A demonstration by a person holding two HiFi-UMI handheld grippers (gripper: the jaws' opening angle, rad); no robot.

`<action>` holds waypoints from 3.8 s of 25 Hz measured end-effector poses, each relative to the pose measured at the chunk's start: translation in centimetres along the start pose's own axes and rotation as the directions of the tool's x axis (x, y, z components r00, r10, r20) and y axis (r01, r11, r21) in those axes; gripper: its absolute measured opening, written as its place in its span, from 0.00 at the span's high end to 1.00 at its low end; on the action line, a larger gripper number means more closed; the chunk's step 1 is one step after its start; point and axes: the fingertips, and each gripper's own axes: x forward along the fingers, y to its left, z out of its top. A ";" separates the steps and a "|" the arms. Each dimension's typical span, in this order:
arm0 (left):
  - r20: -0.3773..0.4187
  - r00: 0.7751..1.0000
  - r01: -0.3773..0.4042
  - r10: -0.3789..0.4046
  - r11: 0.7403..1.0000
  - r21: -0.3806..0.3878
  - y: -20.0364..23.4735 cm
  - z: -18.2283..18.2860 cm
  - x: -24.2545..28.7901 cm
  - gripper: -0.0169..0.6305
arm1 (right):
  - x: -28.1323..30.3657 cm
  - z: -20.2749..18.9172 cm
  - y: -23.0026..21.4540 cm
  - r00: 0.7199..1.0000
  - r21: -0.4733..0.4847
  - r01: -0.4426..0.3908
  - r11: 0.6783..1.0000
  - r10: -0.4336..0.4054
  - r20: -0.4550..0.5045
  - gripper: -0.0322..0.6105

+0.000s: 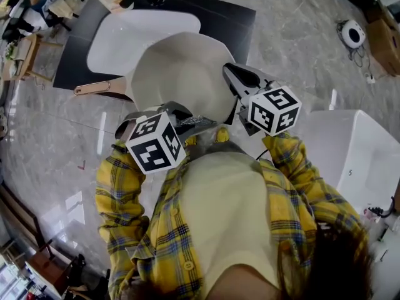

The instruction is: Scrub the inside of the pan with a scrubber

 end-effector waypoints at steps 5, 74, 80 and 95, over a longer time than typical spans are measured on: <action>-0.107 0.993 -0.041 0.045 0.998 0.037 0.8 -1.4 0.2 0.83 | 0.9 0.0 0.1 1.000 -0.014 -0.018 1.000 0.017 -0.016 0.92; -0.195 0.728 -0.678 0.657 0.733 -0.061 21.4 -2.3 -0.7 0.83 | 1.0 -0.3 -1.3 1.000 0.105 0.011 0.994 -0.009 -0.019 0.92; -0.128 0.671 -0.741 0.730 0.661 -0.119 21.5 -1.9 -4.0 0.83 | 1.1 -0.3 -1.3 1.000 0.102 0.011 0.995 -0.010 -0.014 0.92; -0.078 0.667 -0.743 0.741 0.653 -0.145 21.6 -2.2 -1.1 0.83 | 0.5 0.1 -1.4 0.999 0.093 0.028 0.995 -0.031 0.023 0.92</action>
